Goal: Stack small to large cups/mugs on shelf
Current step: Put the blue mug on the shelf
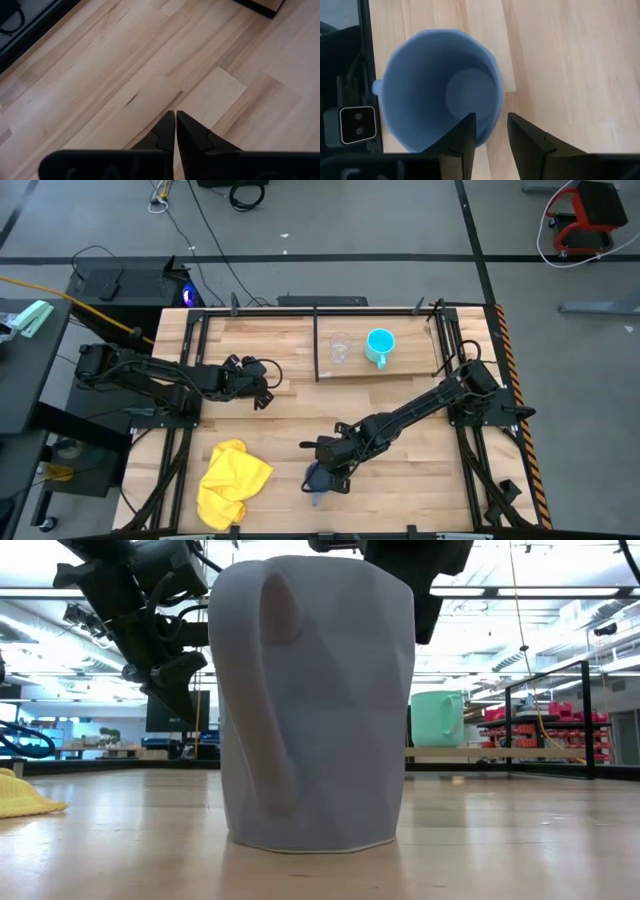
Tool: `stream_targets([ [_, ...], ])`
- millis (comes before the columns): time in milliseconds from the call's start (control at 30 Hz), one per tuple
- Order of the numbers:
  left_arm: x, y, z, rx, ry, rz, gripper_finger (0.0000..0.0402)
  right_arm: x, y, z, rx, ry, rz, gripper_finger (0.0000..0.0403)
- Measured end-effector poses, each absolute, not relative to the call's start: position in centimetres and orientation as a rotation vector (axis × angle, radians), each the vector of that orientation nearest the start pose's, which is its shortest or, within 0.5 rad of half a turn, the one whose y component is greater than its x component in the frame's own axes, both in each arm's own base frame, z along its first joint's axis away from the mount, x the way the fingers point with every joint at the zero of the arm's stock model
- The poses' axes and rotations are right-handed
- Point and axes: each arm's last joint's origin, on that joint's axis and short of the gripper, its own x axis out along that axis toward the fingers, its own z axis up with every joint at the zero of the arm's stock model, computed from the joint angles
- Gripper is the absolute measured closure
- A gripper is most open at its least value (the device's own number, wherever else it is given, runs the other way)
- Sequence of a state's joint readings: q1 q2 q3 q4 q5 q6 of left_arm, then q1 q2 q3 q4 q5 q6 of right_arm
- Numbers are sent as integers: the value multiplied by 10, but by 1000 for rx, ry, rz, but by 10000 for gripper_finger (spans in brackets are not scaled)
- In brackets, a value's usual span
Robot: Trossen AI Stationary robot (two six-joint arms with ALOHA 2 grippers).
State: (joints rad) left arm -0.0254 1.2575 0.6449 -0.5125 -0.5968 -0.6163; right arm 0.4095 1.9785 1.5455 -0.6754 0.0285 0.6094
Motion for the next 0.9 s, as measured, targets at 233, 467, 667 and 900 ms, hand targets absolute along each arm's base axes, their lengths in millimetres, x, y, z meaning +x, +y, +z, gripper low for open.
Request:
stream_targets([
  [233, 214, 11, 180, -193, 875, 811, 381, 383, 164, 211, 290, 1119, -8, 284],
  [467, 214, 11, 180, -193, 875, 811, 388, 383, 164, 211, 293, 1121, -10, 286],
  [667, 214, 11, 180, -193, 875, 811, 380, 384, 161, 211, 299, 1118, -19, 311],
  [900, 214, 11, 180, -194, 875, 811, 380, 387, 155, 211, 307, 1114, -34, 340],
])
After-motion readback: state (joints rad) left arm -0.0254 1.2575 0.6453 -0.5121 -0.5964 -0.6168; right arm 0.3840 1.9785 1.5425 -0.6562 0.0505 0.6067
